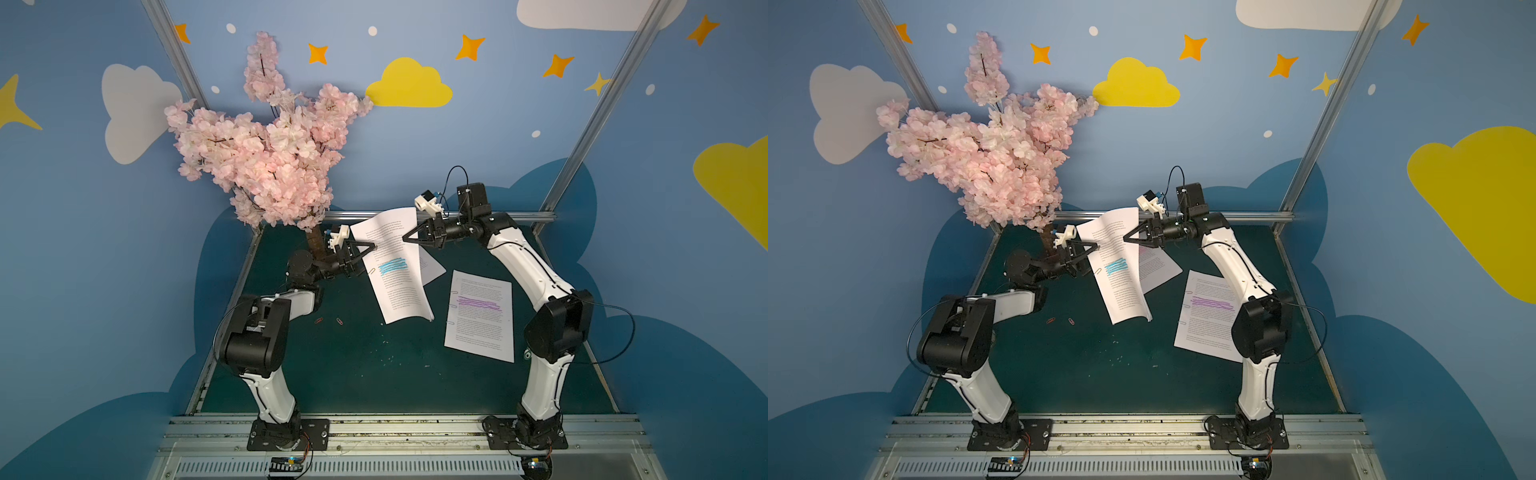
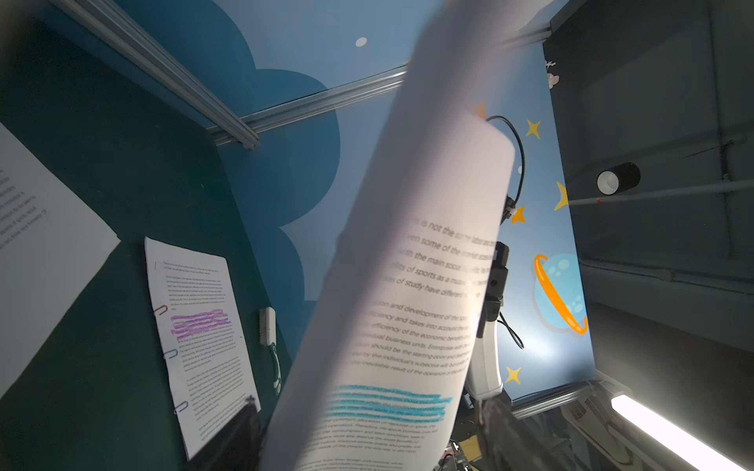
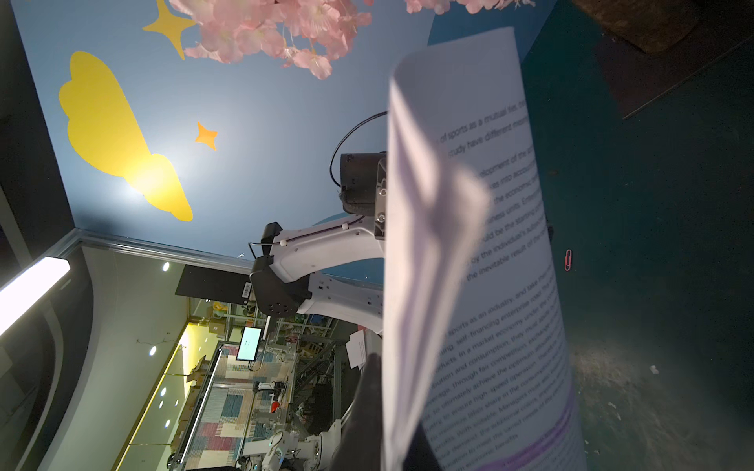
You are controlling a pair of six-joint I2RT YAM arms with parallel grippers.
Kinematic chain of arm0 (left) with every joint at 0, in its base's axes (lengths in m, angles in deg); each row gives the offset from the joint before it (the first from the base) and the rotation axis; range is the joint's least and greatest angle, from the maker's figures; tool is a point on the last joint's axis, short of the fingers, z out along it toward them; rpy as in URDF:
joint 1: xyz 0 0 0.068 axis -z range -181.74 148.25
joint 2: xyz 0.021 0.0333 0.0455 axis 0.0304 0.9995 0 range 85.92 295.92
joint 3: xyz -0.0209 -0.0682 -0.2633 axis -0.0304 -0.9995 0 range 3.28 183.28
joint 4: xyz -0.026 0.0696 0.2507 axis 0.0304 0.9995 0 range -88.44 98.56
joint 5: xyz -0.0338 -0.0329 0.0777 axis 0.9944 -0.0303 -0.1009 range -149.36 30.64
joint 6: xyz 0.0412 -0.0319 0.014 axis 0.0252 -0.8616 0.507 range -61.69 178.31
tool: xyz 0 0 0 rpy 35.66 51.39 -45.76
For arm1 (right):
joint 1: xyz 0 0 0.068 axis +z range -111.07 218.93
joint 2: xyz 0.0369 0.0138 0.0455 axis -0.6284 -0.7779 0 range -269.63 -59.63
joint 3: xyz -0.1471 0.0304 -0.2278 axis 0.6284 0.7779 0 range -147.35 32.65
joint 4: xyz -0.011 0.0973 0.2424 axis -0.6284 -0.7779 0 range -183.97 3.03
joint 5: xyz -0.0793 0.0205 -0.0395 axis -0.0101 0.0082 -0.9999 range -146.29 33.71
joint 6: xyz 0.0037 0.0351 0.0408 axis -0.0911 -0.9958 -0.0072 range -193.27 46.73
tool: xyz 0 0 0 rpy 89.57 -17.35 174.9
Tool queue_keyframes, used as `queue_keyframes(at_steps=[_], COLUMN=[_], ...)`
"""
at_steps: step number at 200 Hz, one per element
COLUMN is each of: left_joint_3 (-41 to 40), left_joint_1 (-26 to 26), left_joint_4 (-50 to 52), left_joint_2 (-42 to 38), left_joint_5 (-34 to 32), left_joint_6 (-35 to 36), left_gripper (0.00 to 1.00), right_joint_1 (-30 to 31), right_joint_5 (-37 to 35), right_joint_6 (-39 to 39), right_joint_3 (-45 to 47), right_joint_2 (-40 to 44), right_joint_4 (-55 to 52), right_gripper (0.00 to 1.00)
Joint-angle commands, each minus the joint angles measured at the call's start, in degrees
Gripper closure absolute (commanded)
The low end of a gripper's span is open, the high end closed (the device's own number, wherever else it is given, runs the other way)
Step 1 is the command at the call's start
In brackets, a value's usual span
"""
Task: Unclip the paperclips from the documents
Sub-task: Remove the paper clip from the document.
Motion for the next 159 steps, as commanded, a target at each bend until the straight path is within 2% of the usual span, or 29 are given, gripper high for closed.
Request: queue_keyframes(at_steps=[1,16,30,50,60,74,83,97,135,159], left_joint_3=[1.93,2.61,2.53,2.8,4.06,6.17,6.89,7.18,6.13,6.61], left_joint_1=[0.18,0.16,0.29,0.4,0.64,0.76,0.75,0.54,0.49,0.4], left_joint_4=[-2.08,0.95,8.55,24.25,35.65,48.93,53.64,54.87,52.53,56.05], left_joint_2=[-2.03,-2.32,-3.64,-7.72,-10.19,-13.22,-14.25,-14.46,-13.9,-14.73], left_joint_5=[2.11,4.02,5.51,5.73,5.39,3.65,2.64,2.2,2.56,2.02], left_joint_6=[-1.7,-0.44,5.0,17.4,25.59,35.84,39.34,40.24,37.55,39.92], left_gripper=[0.3,0.39,0.44,0.48,0.5,0.6,0.66,0.67,0.65,0.57], right_joint_1=[-1.63,-2.36,-2.89,-3.38,-3.55,-3.68,-3.65,-3.66,-4.06,-4.9], right_joint_5=[1.01,0.96,0.83,0.5,0.24,0.21,0.2,0.16,-0.22,-0.46], right_joint_6=[-0.67,-0.67,-0.43,0.38,0.93,1.39,1.54,2.08,4.23,4.52], right_joint_3=[-3.06,-3.64,-3.64,-3.62,-3.69,-3.72,-3.66,-3.61,-3.59,-3.67], right_joint_2=[-0.91,-1.16,-0.97,-0.63,-0.45,-0.36,-0.32,-0.26,0.15,0.53], right_joint_4=[1.71,1.71,1.57,0.74,0.09,-0.45,-0.78,-1.39,-3.73,-4.12], right_gripper=[1.0,1.0,1.0,1.0,1.0,1.0,1.0,1.0,1.0,1.0])
